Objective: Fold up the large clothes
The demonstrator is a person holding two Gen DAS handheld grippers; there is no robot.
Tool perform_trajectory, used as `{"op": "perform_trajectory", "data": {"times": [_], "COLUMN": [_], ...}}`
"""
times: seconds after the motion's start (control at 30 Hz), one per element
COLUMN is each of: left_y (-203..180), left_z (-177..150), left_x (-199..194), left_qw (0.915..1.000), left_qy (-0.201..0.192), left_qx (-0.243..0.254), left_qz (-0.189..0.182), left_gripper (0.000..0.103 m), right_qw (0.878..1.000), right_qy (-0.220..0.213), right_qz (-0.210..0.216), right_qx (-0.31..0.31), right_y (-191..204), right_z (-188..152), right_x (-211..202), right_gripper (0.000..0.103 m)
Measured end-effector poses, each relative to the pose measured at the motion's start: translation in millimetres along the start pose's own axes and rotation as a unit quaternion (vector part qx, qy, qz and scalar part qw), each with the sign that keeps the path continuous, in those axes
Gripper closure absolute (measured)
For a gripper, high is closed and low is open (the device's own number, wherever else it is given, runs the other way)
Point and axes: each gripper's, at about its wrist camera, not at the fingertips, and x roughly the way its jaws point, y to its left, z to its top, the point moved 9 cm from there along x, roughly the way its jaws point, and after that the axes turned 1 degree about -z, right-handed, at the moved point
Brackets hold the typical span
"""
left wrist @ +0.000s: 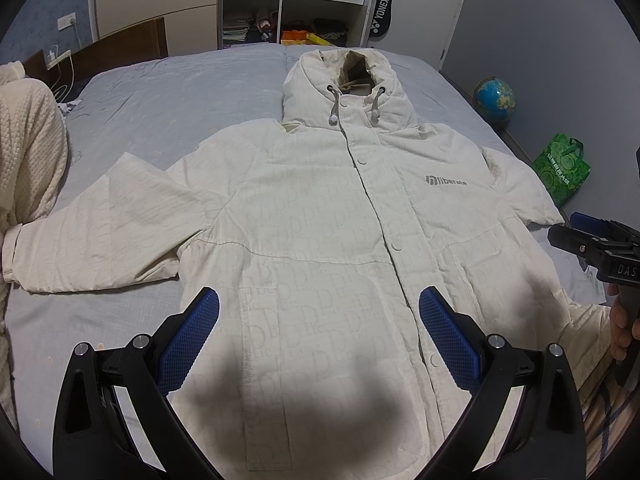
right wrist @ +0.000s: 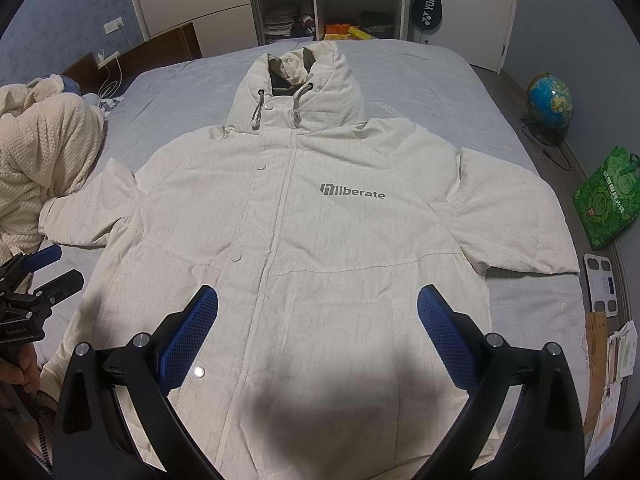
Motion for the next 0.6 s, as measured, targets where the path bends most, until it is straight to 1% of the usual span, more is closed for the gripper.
{"op": "perform_trajectory", "data": {"times": [0.2,0.3,0.5,0.6], "left_y": [2,3,6,9], "left_z": [0,0,6,18], "left_x": [0,1,12,21], "left_qw": [1.0000,1.0000,0.9997,0.9994], "left_qy": [0.001,0.002,0.010,0.005], "left_qx": [-0.002,-0.005,-0.021,-0.033], "left_qz": [-0.001,-0.001,-0.007,-0.008], "left_gripper": [0.007,0.007,0.007,0.007], "right_qw": [1.000,1.000,1.000,1.000], "right_qy": [-0.002,-0.006,-0.016,-0.018], "right_qz": [0.003,0.012,0.005,-0.001], "right_qx": [0.001,0.010,0.005,-0.001], "right_y": [1,-1,-16,-36], "right_z": [0,2,17,30], "right_x": [0,-4,-14,-16], "right_gripper": [0.007,0.007,0.007,0.007]}}
